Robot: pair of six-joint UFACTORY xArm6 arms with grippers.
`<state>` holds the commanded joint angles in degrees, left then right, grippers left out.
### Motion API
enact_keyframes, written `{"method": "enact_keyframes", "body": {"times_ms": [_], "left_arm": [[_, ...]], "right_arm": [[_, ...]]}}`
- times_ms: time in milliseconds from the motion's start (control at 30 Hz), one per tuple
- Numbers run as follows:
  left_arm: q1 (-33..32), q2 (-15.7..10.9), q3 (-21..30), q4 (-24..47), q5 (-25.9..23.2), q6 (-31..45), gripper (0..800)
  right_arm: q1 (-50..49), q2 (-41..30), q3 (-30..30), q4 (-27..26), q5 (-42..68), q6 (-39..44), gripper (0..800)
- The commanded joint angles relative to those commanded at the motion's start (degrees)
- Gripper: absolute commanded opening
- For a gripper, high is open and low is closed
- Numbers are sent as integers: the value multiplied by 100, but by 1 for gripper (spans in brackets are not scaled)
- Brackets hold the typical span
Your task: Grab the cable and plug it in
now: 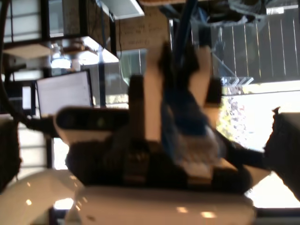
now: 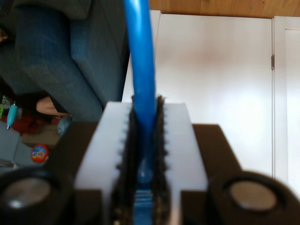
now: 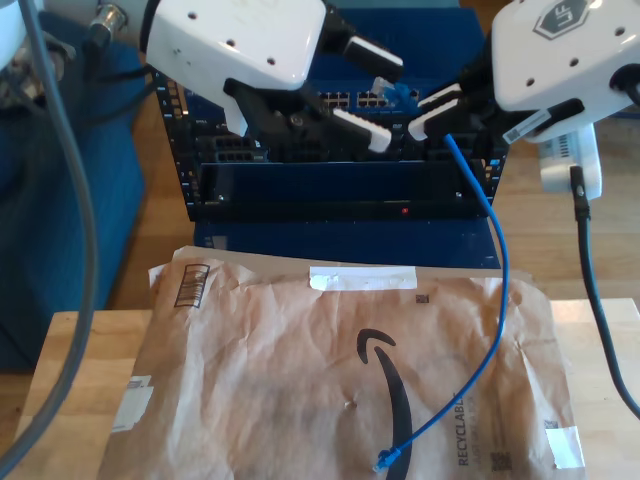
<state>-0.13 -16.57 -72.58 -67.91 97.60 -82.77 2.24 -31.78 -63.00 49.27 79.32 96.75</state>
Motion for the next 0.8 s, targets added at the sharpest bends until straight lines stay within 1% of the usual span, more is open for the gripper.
{"method": "enact_keyframes", "body": {"times_ms": [67,100,133,167,300,433,567,633,800], "left_arm": [[9,0,9,0,18,-9,609],[9,0,9,0,18,-18,603],[9,0,26,0,18,-35,528],[9,0,35,9,18,-35,490],[18,-9,26,18,18,-44,490],[18,-9,26,18,18,-79,463],[18,-9,26,26,9,-105,459],[18,-9,35,26,9,-105,441],[26,-9,35,26,0,-105,428]], "right_arm": [[0,0,0,-9,0,-9,12],[0,-9,0,-9,0,-9,13],[0,0,9,-18,0,-9,13],[0,-9,44,0,0,-18,13],[0,-9,62,9,0,-18,13],[0,-9,70,9,0,-18,14],[0,-9,62,9,0,-18,14],[-9,-9,53,35,-9,-18,14],[-9,-9,44,35,-9,-18,14]]}}
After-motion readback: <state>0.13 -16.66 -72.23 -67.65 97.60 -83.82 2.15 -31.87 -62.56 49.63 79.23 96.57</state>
